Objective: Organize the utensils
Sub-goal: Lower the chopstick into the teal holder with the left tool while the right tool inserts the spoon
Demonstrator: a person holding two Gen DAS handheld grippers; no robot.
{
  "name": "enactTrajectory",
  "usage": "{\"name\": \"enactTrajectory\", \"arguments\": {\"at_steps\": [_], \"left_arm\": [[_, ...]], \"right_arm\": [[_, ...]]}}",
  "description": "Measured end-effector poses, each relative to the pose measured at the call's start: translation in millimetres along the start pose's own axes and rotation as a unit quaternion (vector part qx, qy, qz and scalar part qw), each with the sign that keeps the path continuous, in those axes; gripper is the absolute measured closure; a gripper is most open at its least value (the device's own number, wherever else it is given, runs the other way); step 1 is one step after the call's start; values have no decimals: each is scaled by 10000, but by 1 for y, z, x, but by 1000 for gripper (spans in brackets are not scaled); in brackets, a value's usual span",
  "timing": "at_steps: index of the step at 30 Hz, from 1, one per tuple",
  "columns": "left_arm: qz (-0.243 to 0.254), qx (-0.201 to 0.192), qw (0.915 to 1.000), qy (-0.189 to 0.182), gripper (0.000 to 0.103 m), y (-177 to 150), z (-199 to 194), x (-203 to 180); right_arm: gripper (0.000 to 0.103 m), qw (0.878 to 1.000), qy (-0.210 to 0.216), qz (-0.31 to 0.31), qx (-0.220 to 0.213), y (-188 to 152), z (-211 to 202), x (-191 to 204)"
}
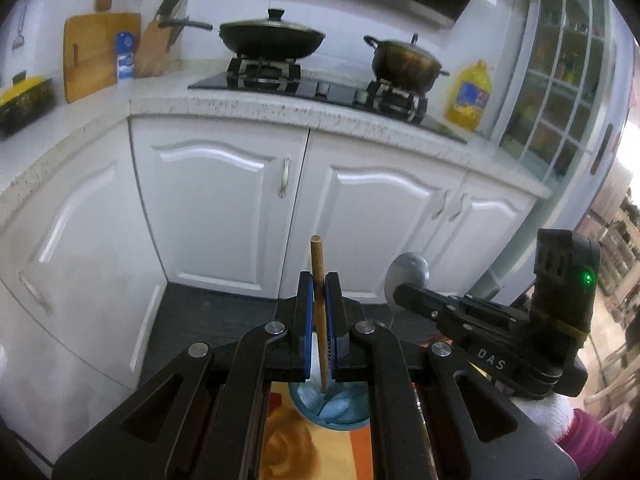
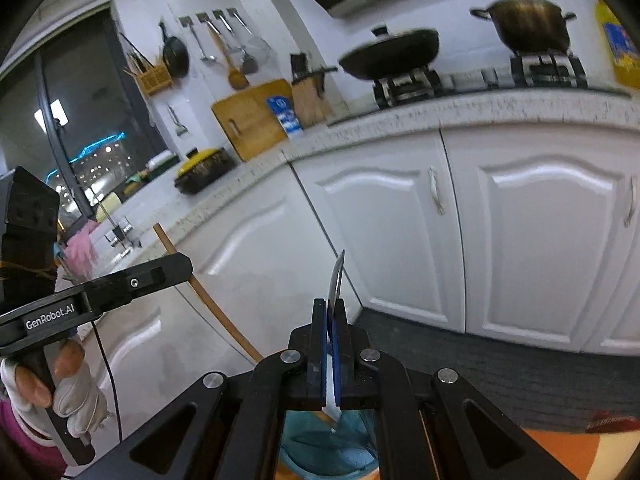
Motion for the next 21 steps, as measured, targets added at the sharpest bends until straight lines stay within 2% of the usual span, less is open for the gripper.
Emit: {"name": "enactTrajectory", "arguments": {"at_steps": [9,14,16,20,21], "left_arm": [[28,239,9997,5,99,-25,27,-11],[-33,201,9998,39,99,-26,28,-12],[-67,231,9997,28,99,-26,27,-11],[-184,288,9994,-10,98,-27,24,-7],[-208,293,9994,-15,95,-27,23,-6]], "right_arm": [[101,9990,-105,238,364,-30,8,-20],[101,9968,-78,350,712,-43,16,-23],[101,9967,-111,381,702,-43,12,-25],[88,9975,-144,355,591,-39,-1,-24],[81,9975,-152,358,584,-39,-2,-24]]}}
Point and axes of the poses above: each gripper's, at about its wrist camera, not at the fingertips, and z roughly the way its jaws point, x to its left, y to its top, the point moved 4 cm from there along z, roughly the way its jaws point, and after that the axes turned 6 degrees about y, right-handed, at the moved point
